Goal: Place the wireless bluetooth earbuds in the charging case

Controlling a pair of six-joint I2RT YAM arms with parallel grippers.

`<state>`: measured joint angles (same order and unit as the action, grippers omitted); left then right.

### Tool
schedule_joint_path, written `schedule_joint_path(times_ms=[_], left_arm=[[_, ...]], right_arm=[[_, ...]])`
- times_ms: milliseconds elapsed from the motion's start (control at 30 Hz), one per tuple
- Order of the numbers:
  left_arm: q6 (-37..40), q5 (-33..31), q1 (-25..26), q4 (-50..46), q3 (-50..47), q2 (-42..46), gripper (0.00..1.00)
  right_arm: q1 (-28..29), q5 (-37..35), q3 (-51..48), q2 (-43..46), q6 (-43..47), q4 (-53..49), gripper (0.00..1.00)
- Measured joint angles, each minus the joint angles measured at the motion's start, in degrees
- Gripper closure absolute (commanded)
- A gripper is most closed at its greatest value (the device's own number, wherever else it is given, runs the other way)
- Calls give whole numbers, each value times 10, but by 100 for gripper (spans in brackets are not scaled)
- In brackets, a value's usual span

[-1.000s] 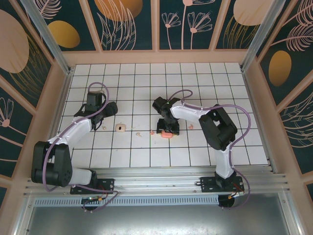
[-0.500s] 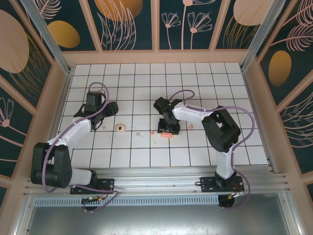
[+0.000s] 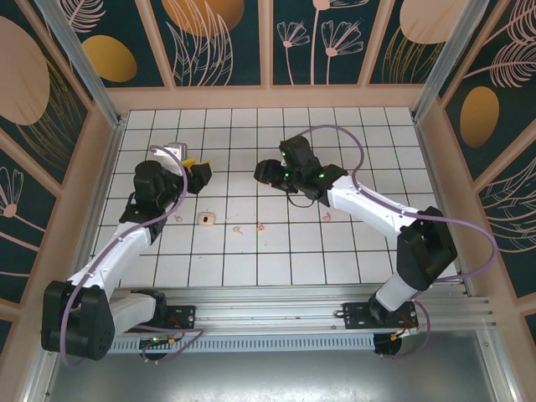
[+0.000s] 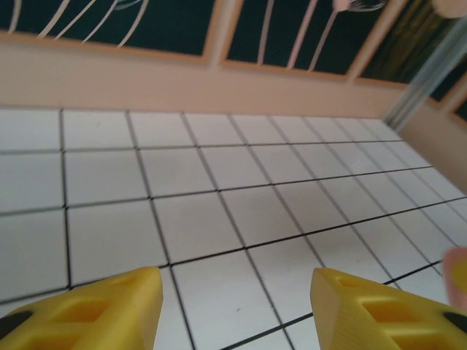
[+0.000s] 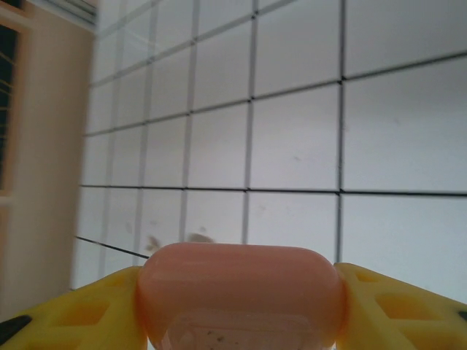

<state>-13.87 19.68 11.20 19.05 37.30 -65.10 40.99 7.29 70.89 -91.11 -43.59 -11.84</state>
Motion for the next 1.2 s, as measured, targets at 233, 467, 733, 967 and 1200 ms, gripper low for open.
schedule_joint_path(times_ms=[233, 467, 733, 967, 1200], left_arm=[[28, 76, 13, 118, -53, 15, 46], [55, 113, 33, 194, -61, 15, 45], [105, 133, 69, 237, -61, 2, 44], [108, 129, 92, 272, -61, -16, 46], [98, 123, 109, 319, -59, -37, 49]], right_arm=[[-13, 27, -33, 20, -37, 115, 46], [-13, 50, -77, 52, -67, 238, 46], [-12, 79, -99, 64, -98, 347, 46], [-4, 92, -99, 64, -107, 374, 46], [13, 94, -106, 64, -113, 383, 46]])
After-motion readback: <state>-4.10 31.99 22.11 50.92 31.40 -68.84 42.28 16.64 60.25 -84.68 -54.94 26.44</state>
